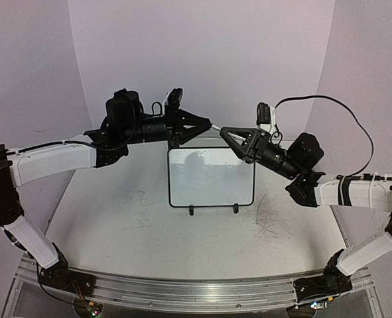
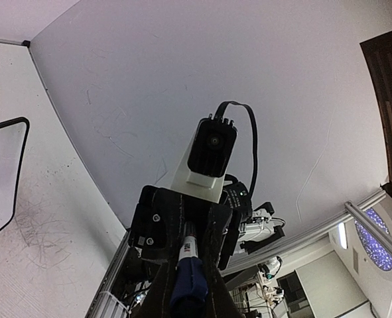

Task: Write a sentence on the whiteboard
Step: Open the pen cap from the whiteboard marker.

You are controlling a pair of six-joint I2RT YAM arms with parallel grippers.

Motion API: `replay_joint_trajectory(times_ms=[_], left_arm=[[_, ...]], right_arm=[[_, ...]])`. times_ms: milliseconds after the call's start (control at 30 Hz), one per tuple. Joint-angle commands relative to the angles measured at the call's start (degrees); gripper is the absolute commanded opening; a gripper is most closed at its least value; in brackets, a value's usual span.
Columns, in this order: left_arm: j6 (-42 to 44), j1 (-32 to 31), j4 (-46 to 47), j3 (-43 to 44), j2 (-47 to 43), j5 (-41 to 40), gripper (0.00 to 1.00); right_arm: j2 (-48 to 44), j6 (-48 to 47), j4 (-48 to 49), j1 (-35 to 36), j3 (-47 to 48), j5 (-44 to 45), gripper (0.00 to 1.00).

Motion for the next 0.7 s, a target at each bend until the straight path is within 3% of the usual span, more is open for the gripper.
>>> replay_joint_trajectory(times_ms=[0, 400, 600, 667], left_arm=[[-0.68, -0.30, 3.14, -0.64, -0.66, 0.31, 0.00], [-1.11, -0.33, 3.87, -1.29, -0.51, 0.02, 0.00], [-1.05, -0.31, 3.95, -1.73, -0.92, -0.31, 0.00], [-0.76, -0.30, 3.95, -2.08, -1.19, -0.80, 0.00]], right_arm=[[0.54, 1.64, 7.37, 0.15, 1.82, 1.10, 0.19], [2.52, 5.48, 10.96, 0.14, 1.73, 1.35, 0.21], [2.62, 5.31, 10.76, 0.14, 1.65, 1.88, 0.01], [2.43, 4.82, 10.05, 0.14, 1.30, 2.19, 0.00]])
